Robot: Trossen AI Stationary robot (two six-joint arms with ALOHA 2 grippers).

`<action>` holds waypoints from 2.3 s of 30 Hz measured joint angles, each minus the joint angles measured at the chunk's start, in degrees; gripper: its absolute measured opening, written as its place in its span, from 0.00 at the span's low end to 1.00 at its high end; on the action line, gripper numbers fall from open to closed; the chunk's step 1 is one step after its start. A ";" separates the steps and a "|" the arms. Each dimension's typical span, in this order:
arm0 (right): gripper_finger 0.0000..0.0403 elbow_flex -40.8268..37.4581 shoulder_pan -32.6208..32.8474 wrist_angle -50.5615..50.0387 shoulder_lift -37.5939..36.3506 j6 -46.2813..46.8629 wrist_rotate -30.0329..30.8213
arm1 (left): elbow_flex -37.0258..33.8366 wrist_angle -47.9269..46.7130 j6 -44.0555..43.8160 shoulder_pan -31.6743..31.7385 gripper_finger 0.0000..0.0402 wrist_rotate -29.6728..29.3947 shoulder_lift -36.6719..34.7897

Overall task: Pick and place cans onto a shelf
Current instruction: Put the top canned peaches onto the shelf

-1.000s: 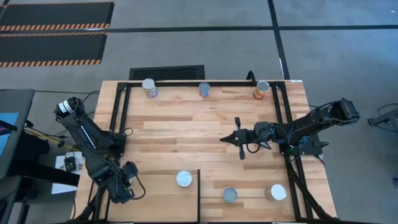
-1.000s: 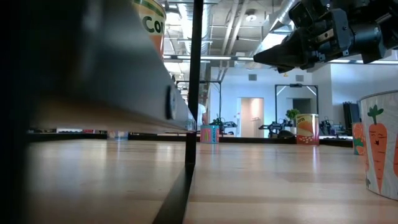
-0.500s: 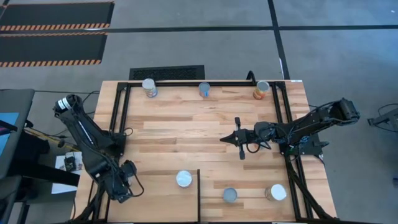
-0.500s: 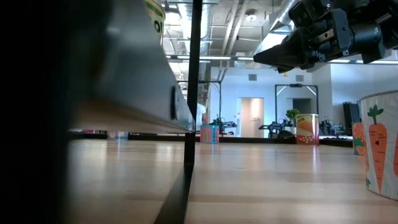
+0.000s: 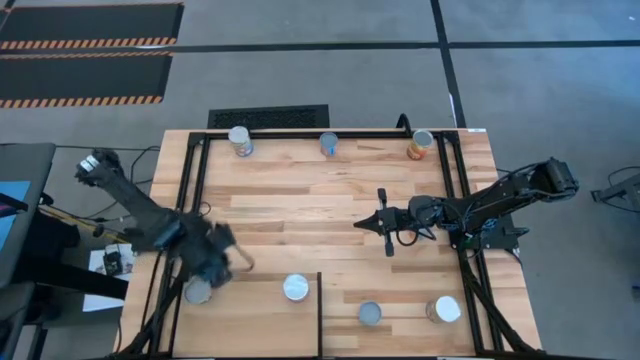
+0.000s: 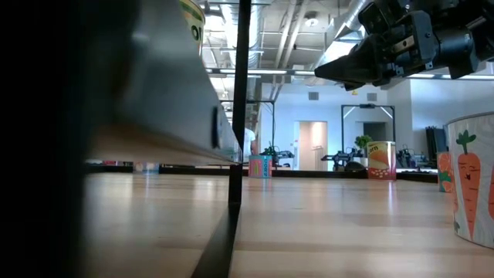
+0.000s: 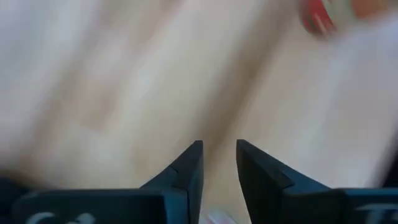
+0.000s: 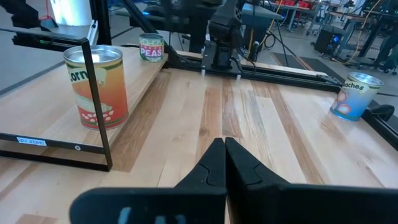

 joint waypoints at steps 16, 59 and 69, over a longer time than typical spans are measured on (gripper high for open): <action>0.02 0.00 0.00 -0.06 0.00 0.00 -0.04 | 0.04 4.99 64.98 59.77 0.00 7.06 0.24; 0.02 0.00 -0.04 -1.33 0.00 -0.48 -0.11 | 15.96 12.59 94.50 88.23 0.24 0.19 31.91; 0.02 0.00 -0.04 -1.31 0.00 -0.50 -0.04 | 13.33 14.70 98.93 88.20 0.14 -3.79 31.60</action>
